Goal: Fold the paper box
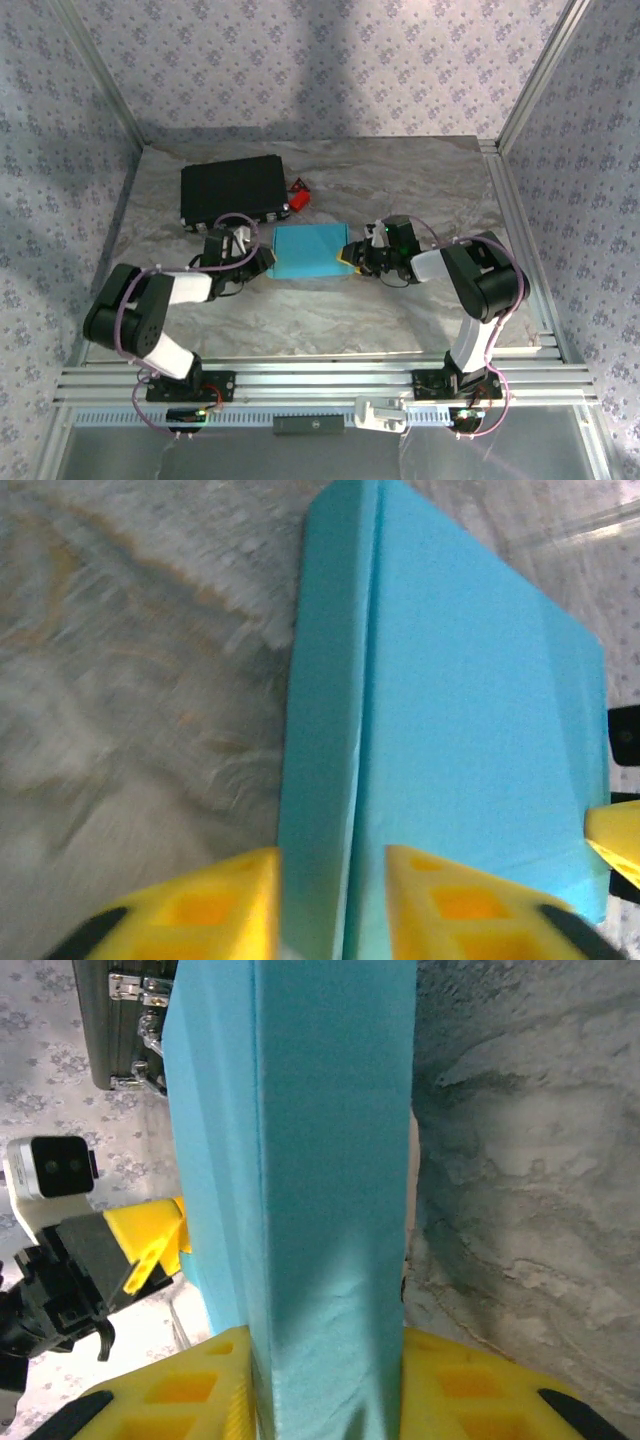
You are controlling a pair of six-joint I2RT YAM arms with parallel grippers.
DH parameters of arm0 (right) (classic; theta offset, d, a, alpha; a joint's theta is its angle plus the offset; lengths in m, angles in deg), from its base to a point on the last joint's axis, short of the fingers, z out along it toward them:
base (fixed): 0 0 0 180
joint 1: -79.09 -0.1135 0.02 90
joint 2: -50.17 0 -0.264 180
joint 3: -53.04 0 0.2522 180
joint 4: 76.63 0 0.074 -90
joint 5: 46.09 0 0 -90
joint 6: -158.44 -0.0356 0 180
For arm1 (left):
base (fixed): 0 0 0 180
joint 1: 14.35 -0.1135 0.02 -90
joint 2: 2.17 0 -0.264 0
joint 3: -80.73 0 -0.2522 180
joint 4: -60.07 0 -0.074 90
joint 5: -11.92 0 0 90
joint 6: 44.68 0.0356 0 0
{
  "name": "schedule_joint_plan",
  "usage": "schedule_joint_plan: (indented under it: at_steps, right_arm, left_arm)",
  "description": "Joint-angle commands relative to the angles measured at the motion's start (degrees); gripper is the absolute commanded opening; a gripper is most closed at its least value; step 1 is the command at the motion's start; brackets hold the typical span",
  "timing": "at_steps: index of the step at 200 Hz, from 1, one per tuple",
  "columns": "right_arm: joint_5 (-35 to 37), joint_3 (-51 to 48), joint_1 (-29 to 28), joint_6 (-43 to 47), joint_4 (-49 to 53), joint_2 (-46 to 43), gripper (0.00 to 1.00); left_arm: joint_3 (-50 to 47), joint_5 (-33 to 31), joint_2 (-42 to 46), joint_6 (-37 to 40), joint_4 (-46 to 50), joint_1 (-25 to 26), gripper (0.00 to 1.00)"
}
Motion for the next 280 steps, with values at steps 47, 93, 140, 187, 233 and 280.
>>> schedule_joint_plan:
  at_steps: [47,93,140,187,233,280]
  right_arm:
    - [0.98,1.06,2.41,-10.27,15.67,-12.45,0.28]
    - [-3.20,5.73,5.80,-4.54,36.93,-20.76,0.28]
    - [-4.80,7.70,9.49,0.31,49.79,-26.49,0.29]
    - [-6.77,7.36,11.21,0.15,51.09,-27.18,0.29]
    - [-8.13,6.98,12.26,-1.51,51.55,-27.67,0.28]
    - [-9.64,6.03,13.01,-2.31,50.65,-26.36,0.28]
  left_arm:
    - [1.80,-35.29,35.90,29.91,23.58,22.00,0.59]
    - [4.45,-53.54,26.09,58.98,18.40,43.32,0.63]
    - [9.98,-61.17,12.12,77.28,10.51,47.28,0.68]
    - [14.46,-63.19,1.93,83.09,3.91,47.28,0.91]
    - [18.27,-64.32,-7.35,85.38,1.34,47.02,0.78]
    - [23.47,-61.64,-6.34,82.08,11.10,46.88,0.30]
